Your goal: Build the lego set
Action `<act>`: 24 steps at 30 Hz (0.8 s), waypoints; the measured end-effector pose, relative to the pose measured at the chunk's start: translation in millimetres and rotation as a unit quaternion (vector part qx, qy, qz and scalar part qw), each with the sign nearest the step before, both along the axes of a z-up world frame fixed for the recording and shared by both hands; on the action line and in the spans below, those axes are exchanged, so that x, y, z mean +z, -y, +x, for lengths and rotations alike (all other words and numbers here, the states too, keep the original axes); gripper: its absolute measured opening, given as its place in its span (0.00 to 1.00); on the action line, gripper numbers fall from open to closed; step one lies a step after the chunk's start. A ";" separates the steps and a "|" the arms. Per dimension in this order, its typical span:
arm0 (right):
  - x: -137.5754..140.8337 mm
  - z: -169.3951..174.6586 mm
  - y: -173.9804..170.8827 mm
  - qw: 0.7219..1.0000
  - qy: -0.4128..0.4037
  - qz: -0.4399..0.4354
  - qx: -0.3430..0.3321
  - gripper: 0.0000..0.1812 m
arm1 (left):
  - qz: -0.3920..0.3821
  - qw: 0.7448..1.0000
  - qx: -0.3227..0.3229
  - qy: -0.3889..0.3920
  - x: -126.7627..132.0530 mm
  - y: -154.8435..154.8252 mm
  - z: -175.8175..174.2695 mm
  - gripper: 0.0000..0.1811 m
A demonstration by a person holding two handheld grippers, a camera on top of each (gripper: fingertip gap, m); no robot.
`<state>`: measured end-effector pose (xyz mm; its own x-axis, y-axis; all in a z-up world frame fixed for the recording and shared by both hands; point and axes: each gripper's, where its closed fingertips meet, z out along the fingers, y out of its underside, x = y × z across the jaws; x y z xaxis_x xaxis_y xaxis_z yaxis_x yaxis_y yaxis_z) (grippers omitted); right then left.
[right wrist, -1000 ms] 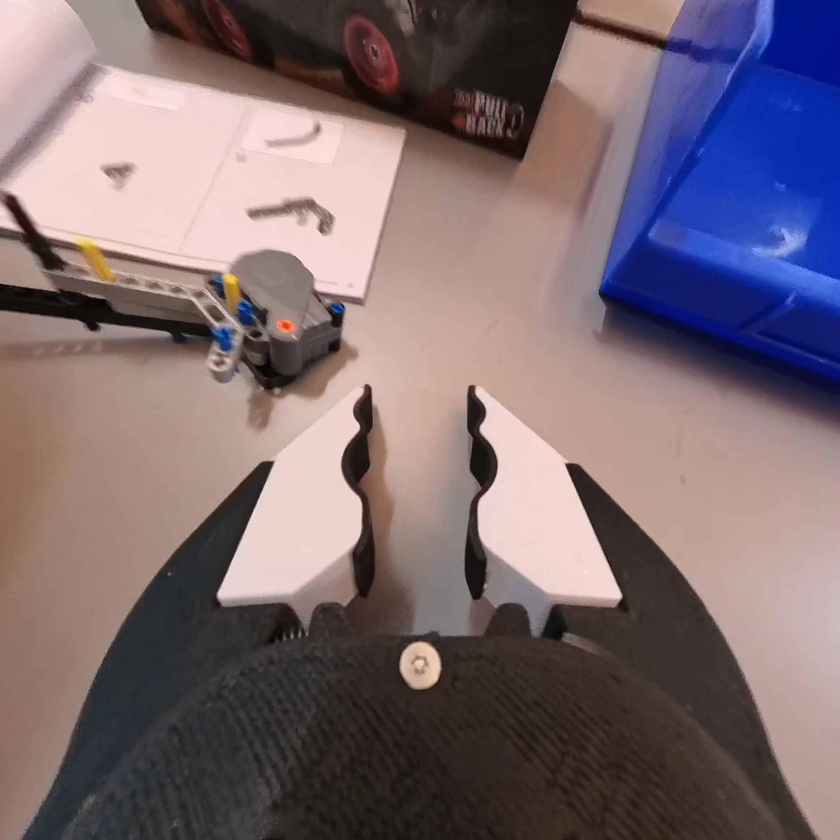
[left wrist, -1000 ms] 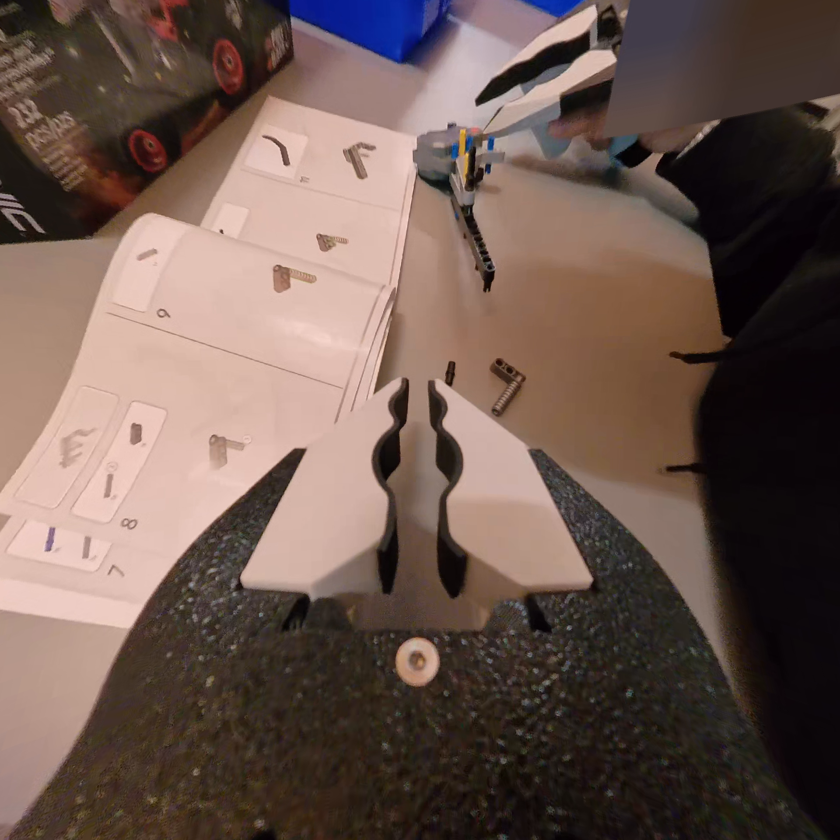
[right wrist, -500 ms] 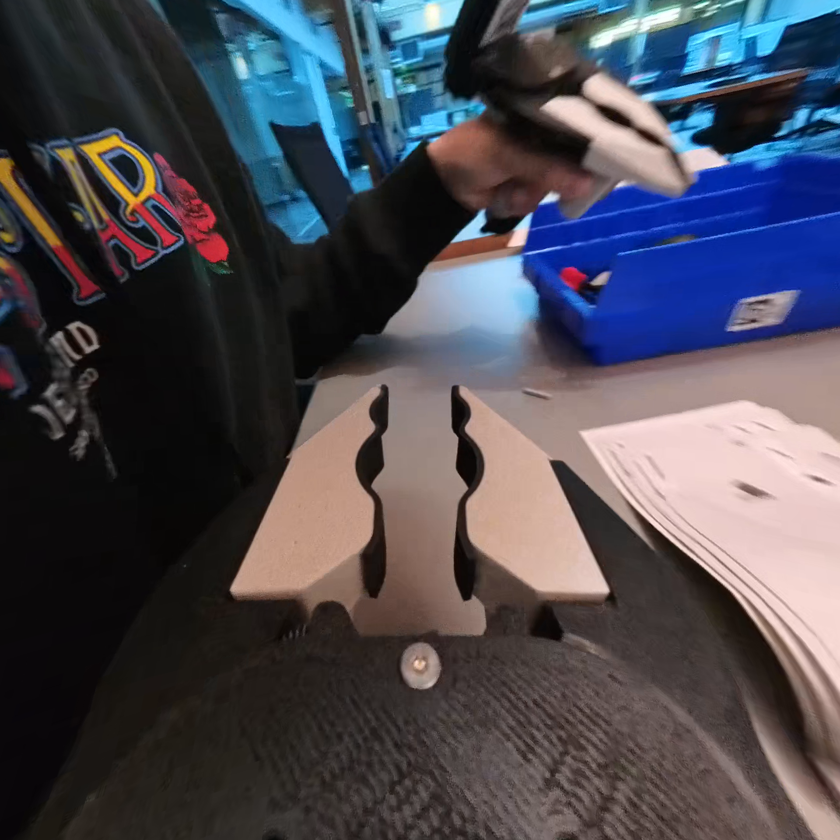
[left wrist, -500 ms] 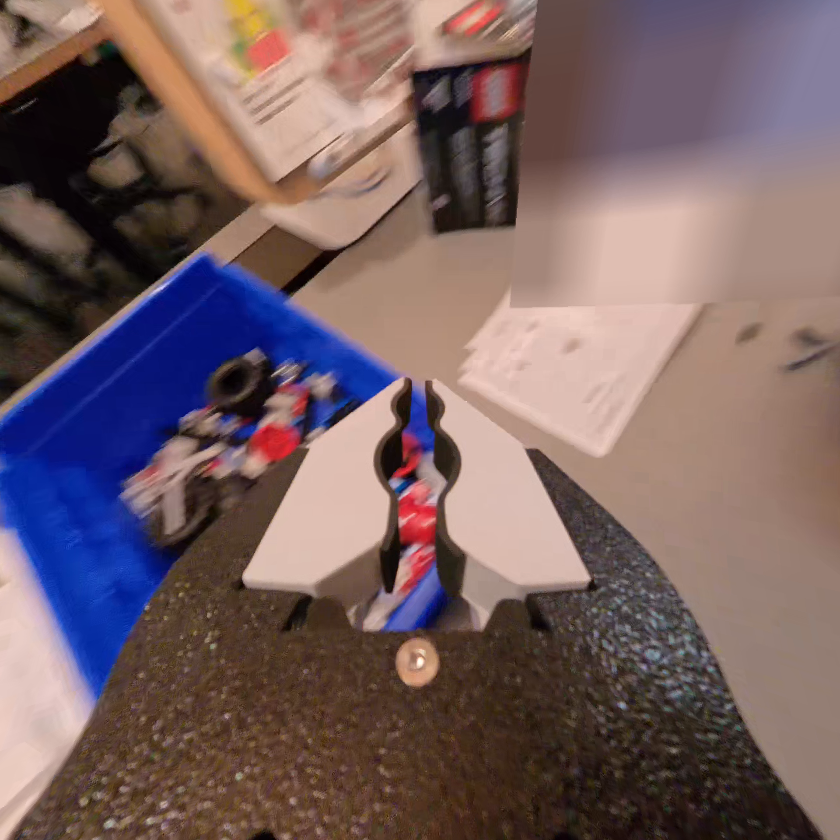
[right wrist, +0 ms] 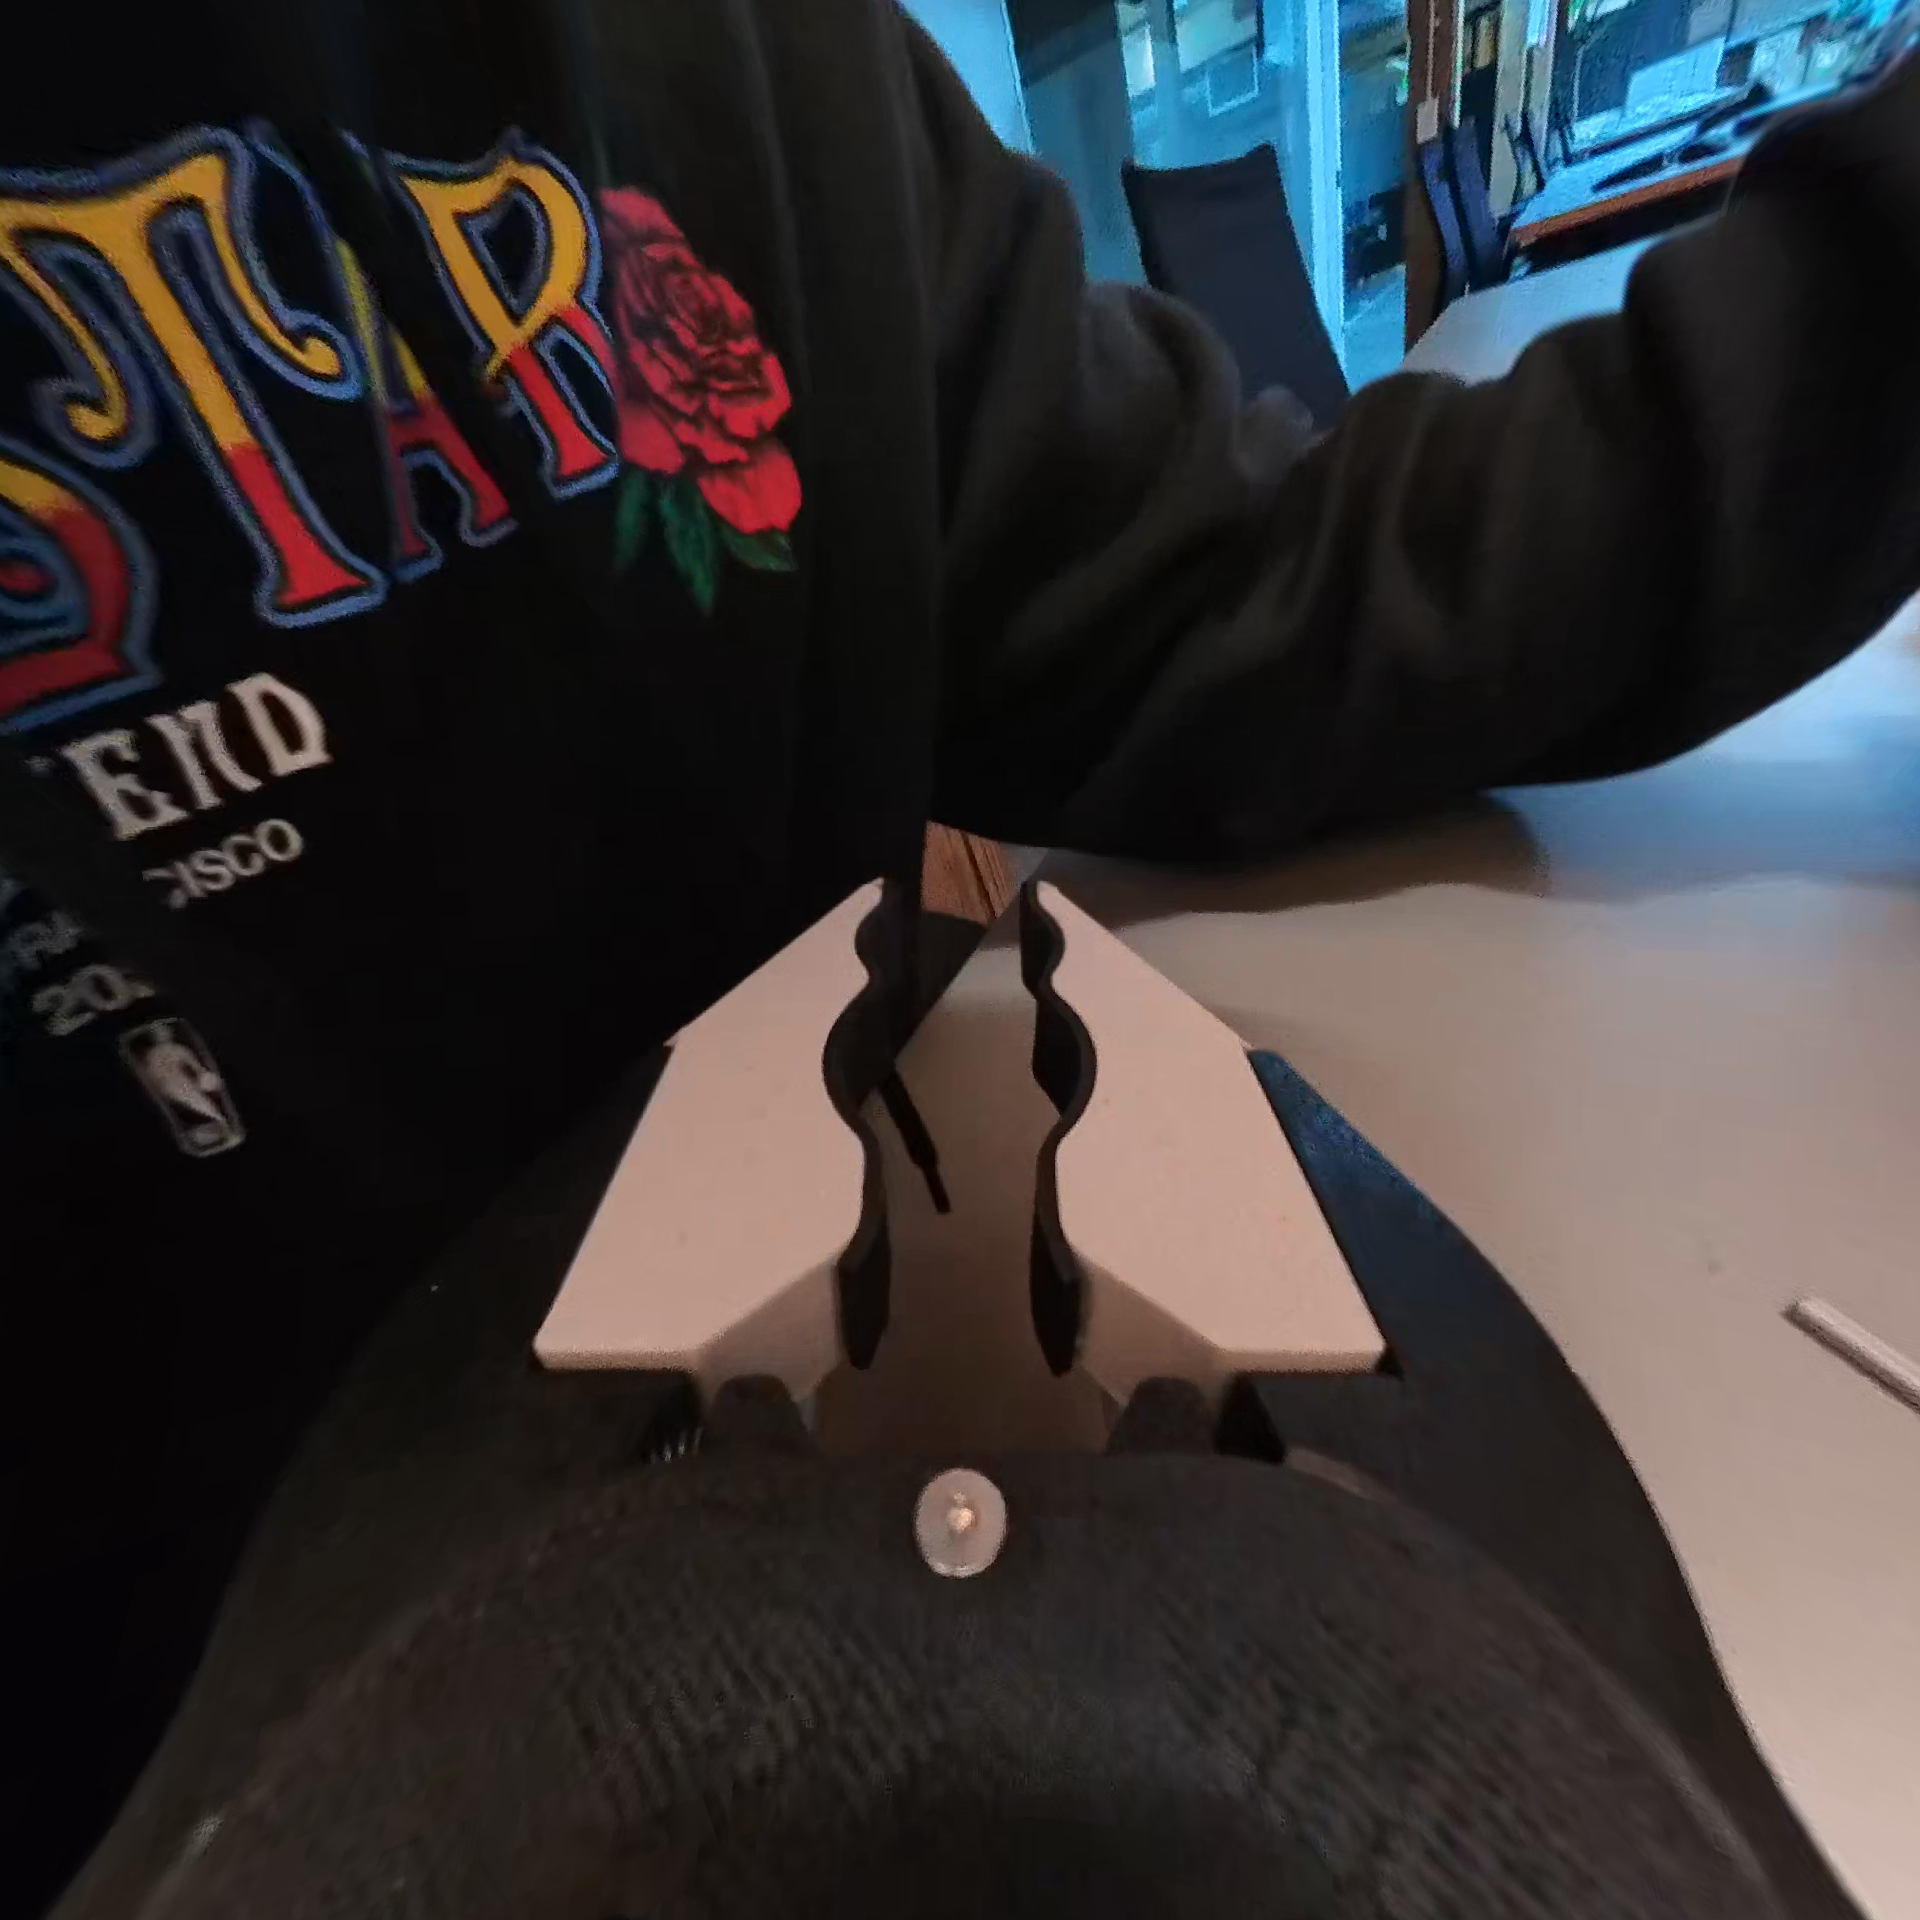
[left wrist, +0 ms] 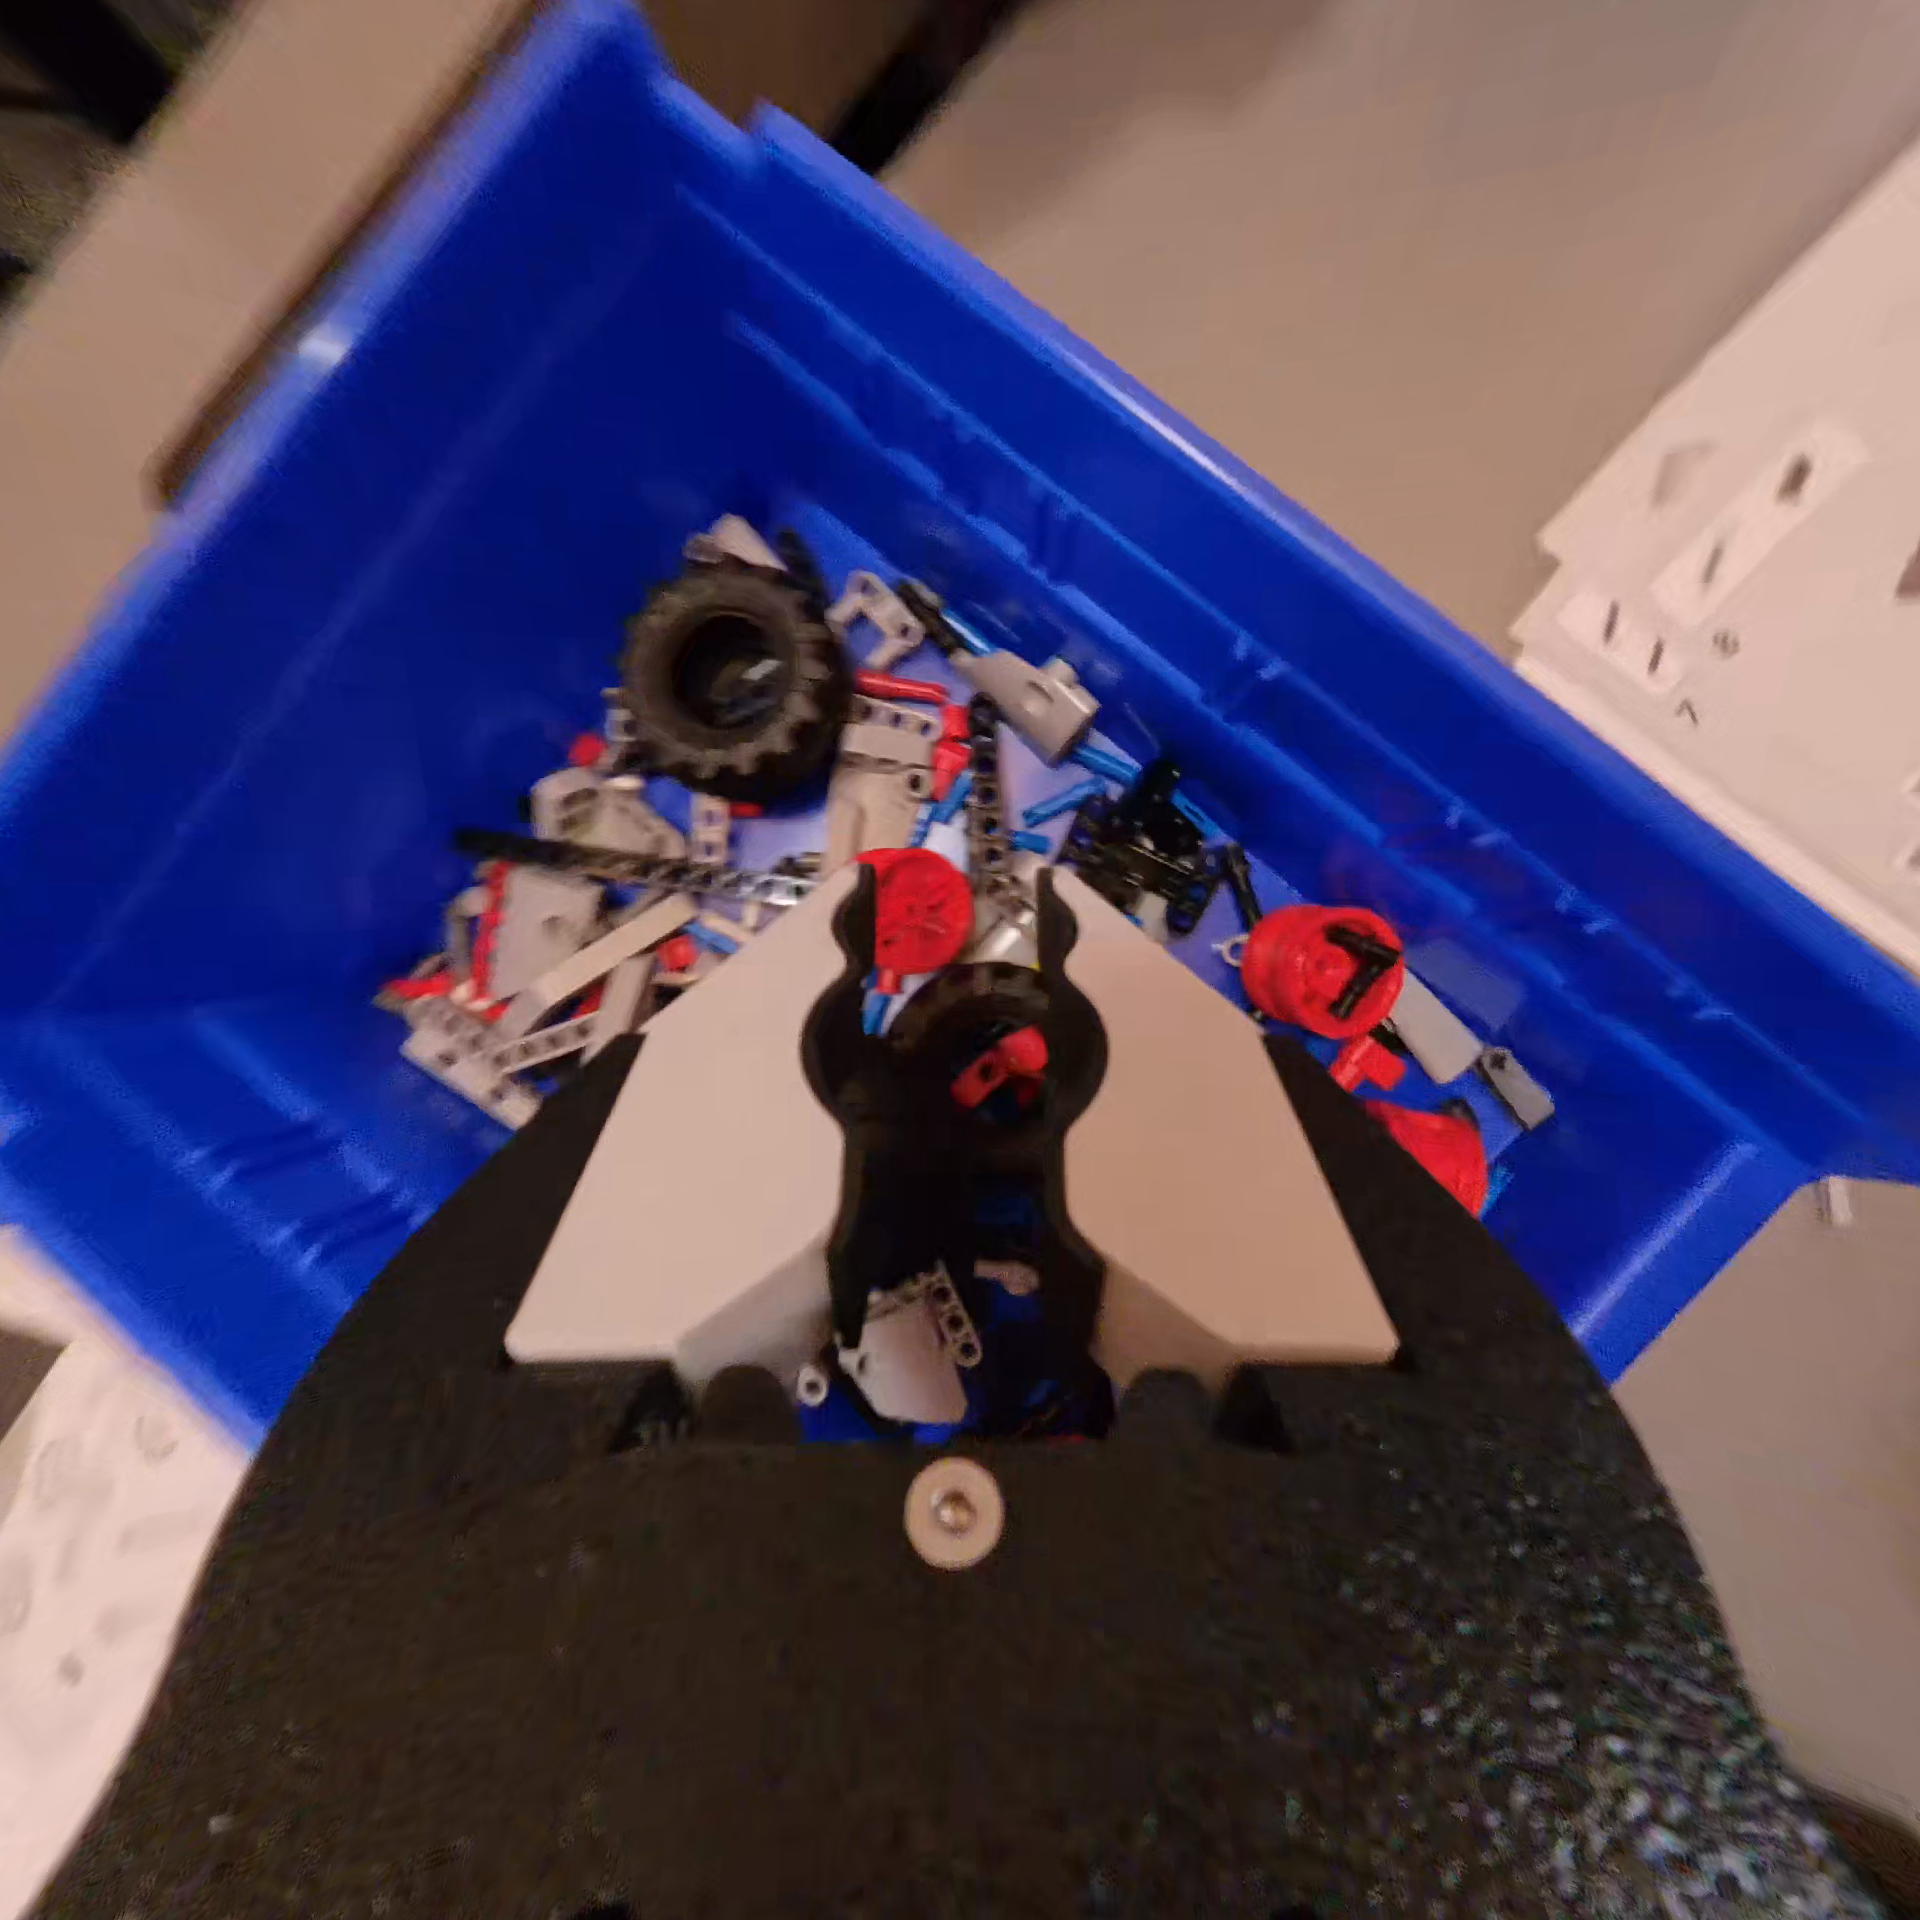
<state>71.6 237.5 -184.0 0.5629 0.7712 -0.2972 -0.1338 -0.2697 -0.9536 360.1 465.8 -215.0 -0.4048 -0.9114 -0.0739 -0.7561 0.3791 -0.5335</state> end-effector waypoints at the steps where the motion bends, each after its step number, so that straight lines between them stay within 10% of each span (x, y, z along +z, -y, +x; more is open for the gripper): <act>1: 1.2 1.7 -3.1 1.000 -0.009 -0.002 -0.003 0.11 | 0.002 1.000 -0.021 -0.018 -11.6 5.8 -1.4 0.18; 9: 12.8 19.3 -6.8 0.997 -0.064 0.011 -0.036 0.11 | 0.085 0.994 -0.019 -0.071 -57.5 -4.4 7.3 0.31; 24: 24.7 38.4 -5.0 0.989 -0.128 0.029 -0.069 0.11 | 0.113 0.988 0.085 -0.065 -20.6 -59.0 -19.9 0.16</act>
<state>109.9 242.5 -159.3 0.5764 0.7120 -0.4011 -0.4044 -0.1779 -0.8971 340.2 524.9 -235.6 -0.2661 -0.9335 -0.2404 -0.8756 0.3383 -0.3446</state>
